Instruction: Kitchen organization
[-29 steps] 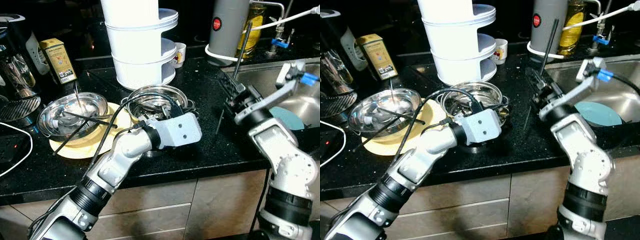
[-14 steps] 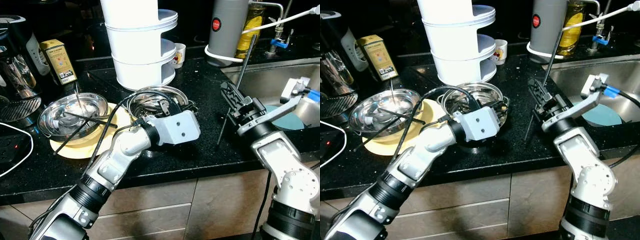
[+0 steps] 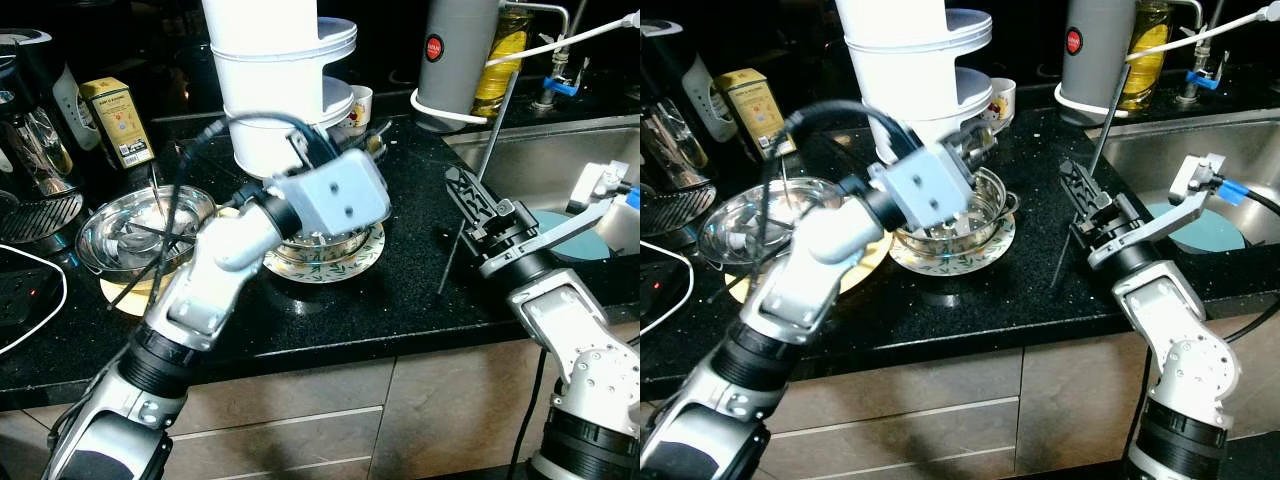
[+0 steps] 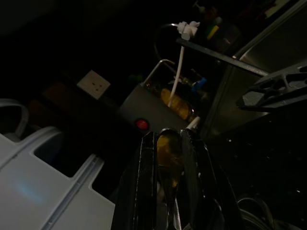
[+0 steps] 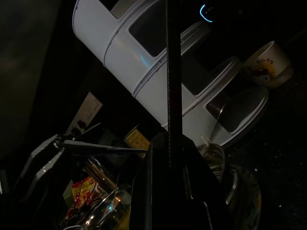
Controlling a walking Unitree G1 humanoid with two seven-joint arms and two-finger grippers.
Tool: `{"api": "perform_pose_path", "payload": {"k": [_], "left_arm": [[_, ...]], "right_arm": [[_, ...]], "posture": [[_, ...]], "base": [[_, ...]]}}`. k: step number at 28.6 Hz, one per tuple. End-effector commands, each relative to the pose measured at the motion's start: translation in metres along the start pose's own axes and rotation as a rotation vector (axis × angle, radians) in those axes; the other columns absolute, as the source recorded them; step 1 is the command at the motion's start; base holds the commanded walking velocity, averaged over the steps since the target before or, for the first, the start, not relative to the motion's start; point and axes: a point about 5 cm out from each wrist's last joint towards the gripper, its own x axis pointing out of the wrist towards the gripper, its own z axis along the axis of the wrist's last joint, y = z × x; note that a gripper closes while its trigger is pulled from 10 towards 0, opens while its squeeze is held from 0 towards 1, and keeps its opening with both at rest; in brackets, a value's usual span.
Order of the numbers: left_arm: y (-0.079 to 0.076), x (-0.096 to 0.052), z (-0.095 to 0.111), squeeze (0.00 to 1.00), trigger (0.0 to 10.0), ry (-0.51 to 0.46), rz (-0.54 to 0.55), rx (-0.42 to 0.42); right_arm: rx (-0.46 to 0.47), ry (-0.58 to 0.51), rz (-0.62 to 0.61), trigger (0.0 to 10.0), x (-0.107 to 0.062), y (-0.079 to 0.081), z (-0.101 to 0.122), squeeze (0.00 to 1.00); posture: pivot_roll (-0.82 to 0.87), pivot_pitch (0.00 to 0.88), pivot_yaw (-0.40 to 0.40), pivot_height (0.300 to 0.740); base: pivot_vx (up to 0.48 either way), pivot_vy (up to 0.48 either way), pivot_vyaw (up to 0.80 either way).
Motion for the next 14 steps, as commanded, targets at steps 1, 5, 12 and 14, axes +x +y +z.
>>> {"api": "perform_pose_path", "payload": {"k": [1, 5, 12, 14], "left_arm": [[-0.0040, -0.0018, -0.0012, 0.00, 1.3, 0.009, -0.019, -0.042], [-0.0075, -0.0026, -0.0015, 0.00, 1.3, 0.017, -0.020, -0.075], [-0.0112, -0.0032, -0.0013, 0.00, 1.6, 0.035, -0.035, -0.104], [-0.0096, -0.0029, -0.0011, 0.00, 1.6, 0.037, -0.031, -0.104]], "right_arm": [[0.004, 0.010, 0.013, 10.0, 0.0011, 0.0023, -0.0016, 0.00], [0.003, 0.010, 0.010, 10.0, 0.0011, 0.0023, -0.0013, 0.00], [-0.005, 0.015, -0.001, 10.0, 0.0007, 0.0010, -0.0011, 0.00], [-0.005, 0.016, -0.001, 10.0, 0.0007, 0.0008, -0.0016, 0.00]], "posture": [[-0.08, 0.000, 0.044, 0.740], [-0.08, 0.000, 0.045, 0.740], [-0.08, 0.000, 0.045, 0.740], [-0.08, 0.000, 0.045, 0.740]], "base": [[0.000, 0.000, 0.00], [0.000, 0.000, 0.00], [0.000, 0.000, 0.00], [0.000, 0.000, 0.00]]}}
